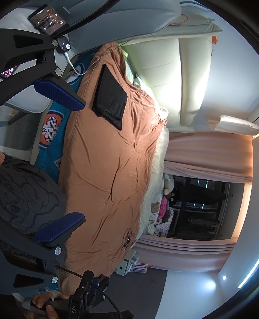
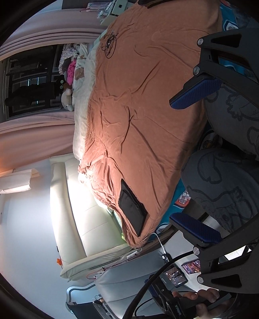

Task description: Fold small clothes

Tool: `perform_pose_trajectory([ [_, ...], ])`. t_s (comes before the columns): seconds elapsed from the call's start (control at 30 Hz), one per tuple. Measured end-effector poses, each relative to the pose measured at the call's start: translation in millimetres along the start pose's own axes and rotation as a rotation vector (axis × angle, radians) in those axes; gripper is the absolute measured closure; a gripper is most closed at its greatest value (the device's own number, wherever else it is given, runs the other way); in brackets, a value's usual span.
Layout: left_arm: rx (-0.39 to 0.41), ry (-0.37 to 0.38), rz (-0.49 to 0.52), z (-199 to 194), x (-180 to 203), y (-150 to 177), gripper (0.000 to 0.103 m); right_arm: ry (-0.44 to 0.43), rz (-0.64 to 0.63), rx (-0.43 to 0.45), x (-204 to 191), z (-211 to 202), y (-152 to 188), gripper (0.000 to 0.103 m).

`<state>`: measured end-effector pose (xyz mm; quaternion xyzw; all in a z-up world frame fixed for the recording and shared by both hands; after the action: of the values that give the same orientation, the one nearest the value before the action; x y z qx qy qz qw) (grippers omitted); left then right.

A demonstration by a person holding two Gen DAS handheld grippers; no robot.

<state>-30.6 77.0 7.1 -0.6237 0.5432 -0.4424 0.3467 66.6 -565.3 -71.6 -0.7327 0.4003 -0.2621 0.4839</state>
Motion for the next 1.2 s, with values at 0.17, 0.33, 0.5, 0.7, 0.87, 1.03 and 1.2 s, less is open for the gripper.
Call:
perform_pose_trajectory([
  [0.17, 0.001, -0.004, -0.001, -0.1, 1.6, 0.5, 0.001, 0.000, -0.003, -0.005, 0.3, 1.6, -1.1, 0.000],
  [0.33, 0.005, -0.006, -0.004, -0.5, 2.3, 1.4, 0.001, 0.002, 0.002, -0.007, -0.2, 2.2, -1.2, 0.000],
  [0.5, 0.004, -0.006, -0.004, -1.4, 4.0, 1.6, 0.000, 0.000, 0.007, -0.002, -1.4, 0.8, 0.0, 0.000],
  [0.7, 0.008, -0.006, -0.004, -3.0, 3.9, 1.9, 0.001, 0.003, 0.004, 0.003, -4.3, -0.8, 2.4, 0.000],
  [0.87, 0.003, -0.004, -0.001, -5.2, 7.2, 2.5, 0.001, 0.002, 0.006, 0.001, -5.5, -0.4, 2.9, 0.000],
  [1.03, 0.004, -0.009, 0.001, -7.2, 10.8, 2.5, 0.000, 0.007, -0.001, 0.004, -8.0, -1.9, 3.7, 0.000],
  [1.2, 0.004, -0.010, 0.000, -7.8, 12.1, 2.4, 0.001, 0.008, 0.000, 0.004, -8.1, -2.2, 3.8, 0.000],
])
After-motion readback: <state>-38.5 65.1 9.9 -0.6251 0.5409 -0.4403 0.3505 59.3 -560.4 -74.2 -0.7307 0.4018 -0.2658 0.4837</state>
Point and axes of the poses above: each gripper's, at about its wrist camera, not at the fingertips, and z roughly the way its jaws point, x to its right, y to its underside, the point moved 2 cm from there along z, roughly the way its jaws point, and after that the axes turned 12 degrees about y, right-handed, at the moved point
